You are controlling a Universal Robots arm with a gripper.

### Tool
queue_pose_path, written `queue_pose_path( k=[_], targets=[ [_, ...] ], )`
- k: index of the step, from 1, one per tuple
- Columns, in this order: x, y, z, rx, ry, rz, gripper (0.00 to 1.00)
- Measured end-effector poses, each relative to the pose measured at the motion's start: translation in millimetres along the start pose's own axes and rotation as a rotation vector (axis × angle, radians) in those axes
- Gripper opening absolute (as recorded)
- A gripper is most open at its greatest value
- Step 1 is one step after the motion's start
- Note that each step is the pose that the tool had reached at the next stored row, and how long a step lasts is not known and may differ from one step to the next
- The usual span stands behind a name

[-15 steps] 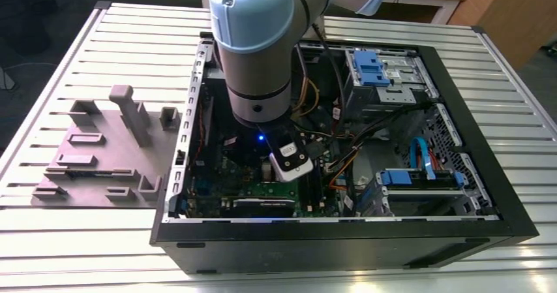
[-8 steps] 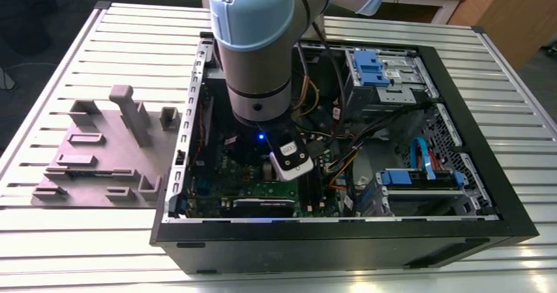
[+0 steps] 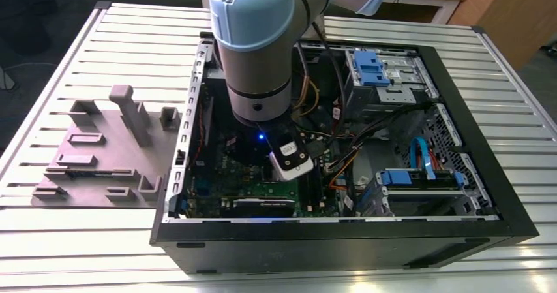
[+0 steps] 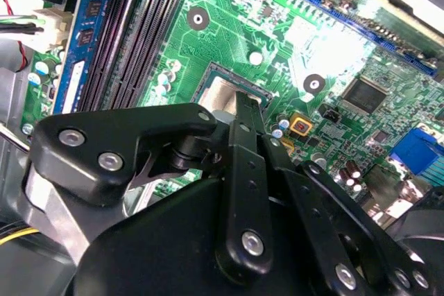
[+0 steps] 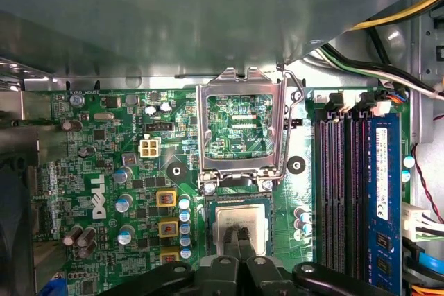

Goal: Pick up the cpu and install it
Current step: 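Place the cpu into insertion slot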

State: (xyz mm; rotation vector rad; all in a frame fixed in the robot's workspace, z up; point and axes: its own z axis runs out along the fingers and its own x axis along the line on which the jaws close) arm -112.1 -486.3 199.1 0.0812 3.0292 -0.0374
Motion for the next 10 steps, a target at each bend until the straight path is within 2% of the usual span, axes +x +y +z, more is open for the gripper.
queue_pose_path(
  k=[1,10],
  targets=[
    [0.0,0.0,0.0,-0.0001,0.0,0.0,0.1],
    [-0.1,1.1,-1.5,0.0007,0.0001,0.003,0.1]
  ],
)
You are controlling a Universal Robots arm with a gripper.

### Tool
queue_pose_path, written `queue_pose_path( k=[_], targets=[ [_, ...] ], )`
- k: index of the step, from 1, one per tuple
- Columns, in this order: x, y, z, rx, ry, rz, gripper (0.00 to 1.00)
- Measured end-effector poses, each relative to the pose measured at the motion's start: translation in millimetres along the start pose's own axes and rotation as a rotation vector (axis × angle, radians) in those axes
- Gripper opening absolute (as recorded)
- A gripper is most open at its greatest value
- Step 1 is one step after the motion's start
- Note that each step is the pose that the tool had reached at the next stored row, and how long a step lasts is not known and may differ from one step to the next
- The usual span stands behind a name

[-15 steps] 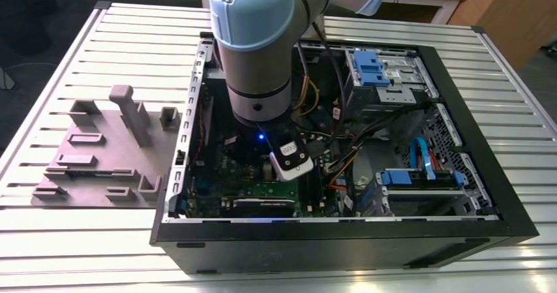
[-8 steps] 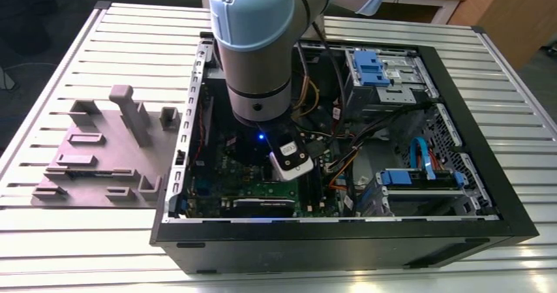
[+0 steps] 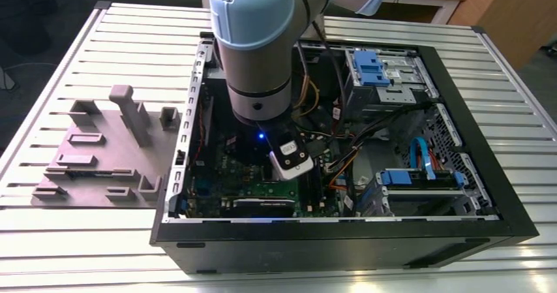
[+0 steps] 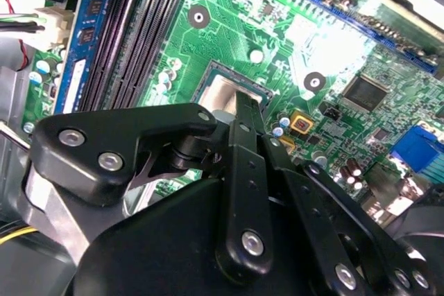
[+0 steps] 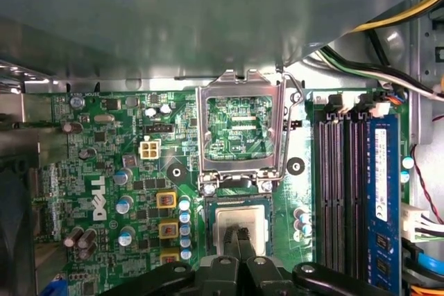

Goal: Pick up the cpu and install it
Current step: 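Place the cpu into insertion slot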

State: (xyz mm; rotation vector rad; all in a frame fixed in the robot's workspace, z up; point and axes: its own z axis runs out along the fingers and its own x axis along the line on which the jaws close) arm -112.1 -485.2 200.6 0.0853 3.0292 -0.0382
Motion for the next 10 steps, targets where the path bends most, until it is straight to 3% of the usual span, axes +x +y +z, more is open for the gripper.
queue_pose_path(
  k=[7,8,9,10],
  targets=[
    [-0.5,0.2,-4.3,0.0029,-0.0001,0.0,0.1],
    [-0.6,0.2,-4.3,0.0031,0.0036,0.0,0.1],
    [-0.8,0.2,-4.3,0.0037,0.0117,0.0,0.1],
    [-0.8,0.2,-4.4,0.004,0.0138,0.0,0.1]
  ],
)
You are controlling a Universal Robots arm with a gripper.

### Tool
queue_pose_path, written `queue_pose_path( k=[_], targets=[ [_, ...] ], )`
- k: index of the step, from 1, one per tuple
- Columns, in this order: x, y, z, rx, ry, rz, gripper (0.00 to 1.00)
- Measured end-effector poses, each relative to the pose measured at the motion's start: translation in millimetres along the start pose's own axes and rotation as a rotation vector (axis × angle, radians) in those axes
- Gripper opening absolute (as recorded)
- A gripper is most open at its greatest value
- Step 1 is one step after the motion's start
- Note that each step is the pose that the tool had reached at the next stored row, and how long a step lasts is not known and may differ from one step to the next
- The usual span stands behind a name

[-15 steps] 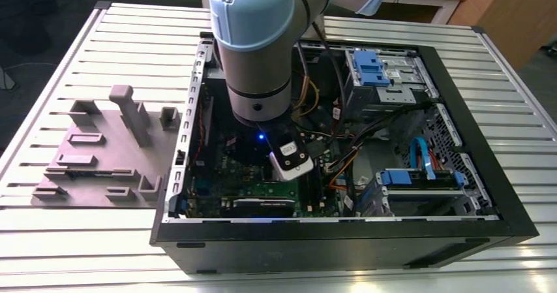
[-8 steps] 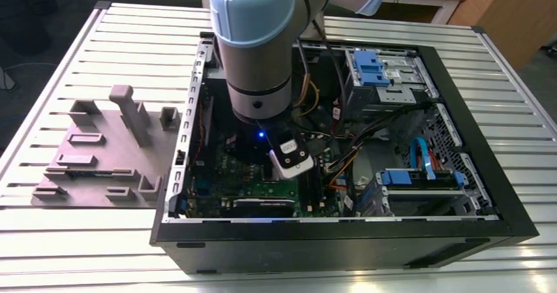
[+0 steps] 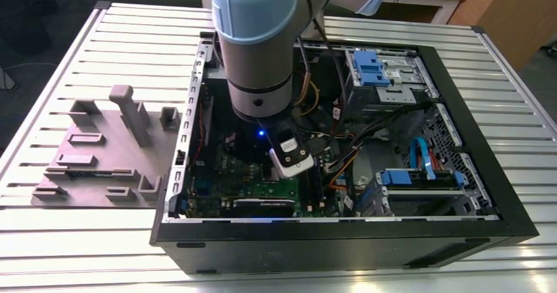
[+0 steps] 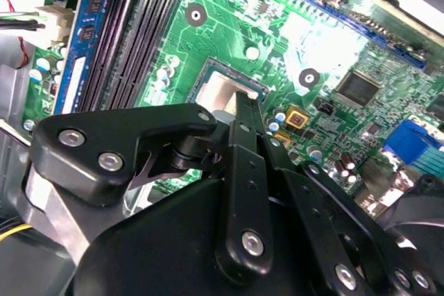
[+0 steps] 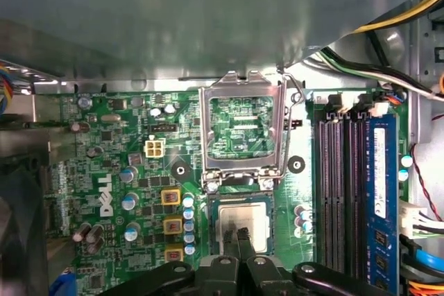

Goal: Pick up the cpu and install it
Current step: 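Place the cpu into insertion slot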

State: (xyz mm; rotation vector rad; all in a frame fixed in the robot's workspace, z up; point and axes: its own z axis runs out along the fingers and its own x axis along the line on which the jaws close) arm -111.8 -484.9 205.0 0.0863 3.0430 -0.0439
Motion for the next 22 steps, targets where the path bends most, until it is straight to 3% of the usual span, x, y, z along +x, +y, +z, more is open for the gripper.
queue_pose_path(
  k=[5,9,12,17,22],
  targets=[
    [-0.1,0.0,-0.6,0.0,0.0009,0.0,0.1],
    [-0.7,-0.1,-6.2,-0.0001,0.0011,0.0,0.1],
    [-1.6,0.0,-6.0,-0.0004,0.001,0.0,0.1],
    [-9.1,0.9,-4.8,-0.0001,0.001,0.001,0.1],
    [-9.2,2.2,-6.7,-0.0005,0.0012,0.001,0.1]
  ],
)
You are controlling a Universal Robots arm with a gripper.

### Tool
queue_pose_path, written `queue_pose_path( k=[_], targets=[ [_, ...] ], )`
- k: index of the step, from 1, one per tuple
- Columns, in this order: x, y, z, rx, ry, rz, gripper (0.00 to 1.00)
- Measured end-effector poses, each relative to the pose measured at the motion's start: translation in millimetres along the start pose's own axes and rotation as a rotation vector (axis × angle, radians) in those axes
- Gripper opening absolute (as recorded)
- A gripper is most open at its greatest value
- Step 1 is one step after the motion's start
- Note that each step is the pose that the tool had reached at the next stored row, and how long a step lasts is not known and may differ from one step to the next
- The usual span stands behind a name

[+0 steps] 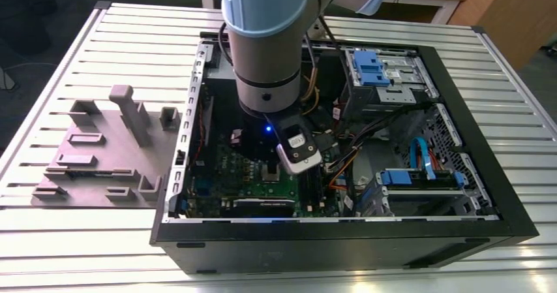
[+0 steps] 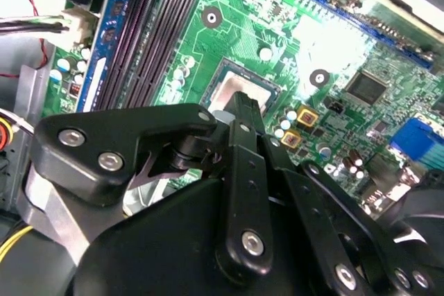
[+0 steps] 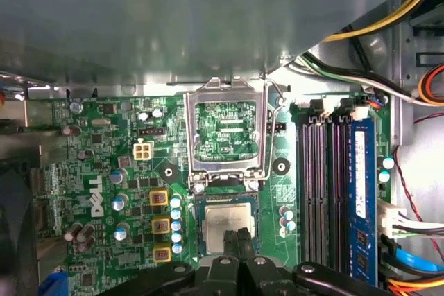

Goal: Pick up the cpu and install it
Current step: 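Place the cpu into insertion slot, then close the cpu cover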

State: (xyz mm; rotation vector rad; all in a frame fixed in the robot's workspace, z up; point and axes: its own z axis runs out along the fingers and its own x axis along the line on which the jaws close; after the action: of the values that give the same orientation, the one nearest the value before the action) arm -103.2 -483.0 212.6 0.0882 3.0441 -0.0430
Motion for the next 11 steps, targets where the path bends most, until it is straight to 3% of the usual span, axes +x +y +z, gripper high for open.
queue_pose_path(
  k=[11],
  targets=[
    [0.0,0.1,-0.3,0.0011,-0.0001,0.0,0.1]
  ],
)
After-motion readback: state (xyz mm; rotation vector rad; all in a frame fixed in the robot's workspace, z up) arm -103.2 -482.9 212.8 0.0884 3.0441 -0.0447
